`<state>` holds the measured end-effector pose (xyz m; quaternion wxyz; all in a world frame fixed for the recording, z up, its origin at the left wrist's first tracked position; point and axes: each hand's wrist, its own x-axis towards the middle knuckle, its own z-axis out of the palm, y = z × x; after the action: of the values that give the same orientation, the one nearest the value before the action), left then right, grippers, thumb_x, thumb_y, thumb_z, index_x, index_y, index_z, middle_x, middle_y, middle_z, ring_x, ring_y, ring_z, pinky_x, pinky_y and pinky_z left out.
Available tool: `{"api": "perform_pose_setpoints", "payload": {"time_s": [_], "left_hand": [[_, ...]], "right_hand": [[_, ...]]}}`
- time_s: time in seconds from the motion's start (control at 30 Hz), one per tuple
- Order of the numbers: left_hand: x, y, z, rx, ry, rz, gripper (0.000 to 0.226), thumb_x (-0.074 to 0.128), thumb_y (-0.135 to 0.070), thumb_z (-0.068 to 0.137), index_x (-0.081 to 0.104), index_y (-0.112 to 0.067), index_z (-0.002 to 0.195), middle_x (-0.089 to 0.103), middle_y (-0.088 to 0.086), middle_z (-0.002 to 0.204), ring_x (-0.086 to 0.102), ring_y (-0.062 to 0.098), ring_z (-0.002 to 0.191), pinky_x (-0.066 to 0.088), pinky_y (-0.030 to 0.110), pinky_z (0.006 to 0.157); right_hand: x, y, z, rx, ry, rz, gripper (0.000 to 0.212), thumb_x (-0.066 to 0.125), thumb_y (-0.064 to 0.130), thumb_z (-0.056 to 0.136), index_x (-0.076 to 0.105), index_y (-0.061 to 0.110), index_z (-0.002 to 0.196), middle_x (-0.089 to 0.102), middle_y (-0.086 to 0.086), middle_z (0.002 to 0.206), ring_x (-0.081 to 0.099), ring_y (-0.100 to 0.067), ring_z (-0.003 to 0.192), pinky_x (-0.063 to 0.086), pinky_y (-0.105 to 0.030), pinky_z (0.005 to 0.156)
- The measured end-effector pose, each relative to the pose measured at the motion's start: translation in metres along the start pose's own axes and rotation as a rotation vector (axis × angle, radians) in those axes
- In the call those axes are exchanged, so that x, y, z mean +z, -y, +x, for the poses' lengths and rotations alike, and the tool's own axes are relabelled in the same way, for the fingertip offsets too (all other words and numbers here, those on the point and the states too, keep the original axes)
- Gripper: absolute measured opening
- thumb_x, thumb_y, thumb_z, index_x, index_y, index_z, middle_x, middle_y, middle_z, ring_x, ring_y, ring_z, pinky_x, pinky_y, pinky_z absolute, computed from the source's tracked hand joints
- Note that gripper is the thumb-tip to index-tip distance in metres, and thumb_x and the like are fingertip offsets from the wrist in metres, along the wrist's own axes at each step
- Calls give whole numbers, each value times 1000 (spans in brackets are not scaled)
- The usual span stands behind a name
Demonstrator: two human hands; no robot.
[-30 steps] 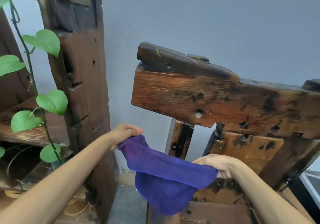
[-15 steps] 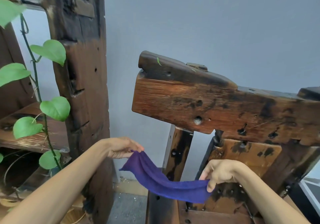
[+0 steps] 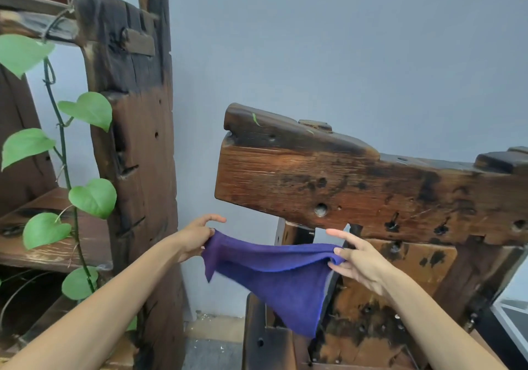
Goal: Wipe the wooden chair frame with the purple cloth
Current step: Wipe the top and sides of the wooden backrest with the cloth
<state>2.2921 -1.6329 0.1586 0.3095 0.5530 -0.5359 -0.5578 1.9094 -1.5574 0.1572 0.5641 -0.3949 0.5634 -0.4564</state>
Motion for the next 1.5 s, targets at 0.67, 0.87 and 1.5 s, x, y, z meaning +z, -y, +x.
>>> {"api": "perform_pose_setpoints", "payload": {"time_s": [0.67, 0.87, 1.5], "left_hand": [[-36, -118, -17, 791, -148, 258, 36, 76, 4, 82, 78, -20, 109, 57, 2, 133, 61, 9, 119, 49, 19, 99], [-46, -157, -10, 1112, -440, 1062, 38, 63, 2, 84, 57, -7, 121, 45, 3, 137, 58, 24, 100, 53, 41, 85], [-73, -314, 89, 575, -668, 249, 7, 59, -11, 80, 63, -14, 84, 68, 5, 82, 65, 27, 70, 49, 31, 77]], "right_hand": [[37, 166, -16, -1027, -485, -428, 37, 71, 2, 86, 78, 38, 87, 79, 19, 96, 72, 6, 94, 55, -15, 85], [48, 220, -17, -1171, -575, -318, 20, 73, 27, 92, 70, 47, 88, 74, 30, 88, 72, 7, 84, 49, -7, 75], [50, 317, 114, -601, -557, -844, 64, 55, 36, 99, 31, 14, 154, 55, -19, 135, 55, -38, 126, 43, -42, 103]]}}
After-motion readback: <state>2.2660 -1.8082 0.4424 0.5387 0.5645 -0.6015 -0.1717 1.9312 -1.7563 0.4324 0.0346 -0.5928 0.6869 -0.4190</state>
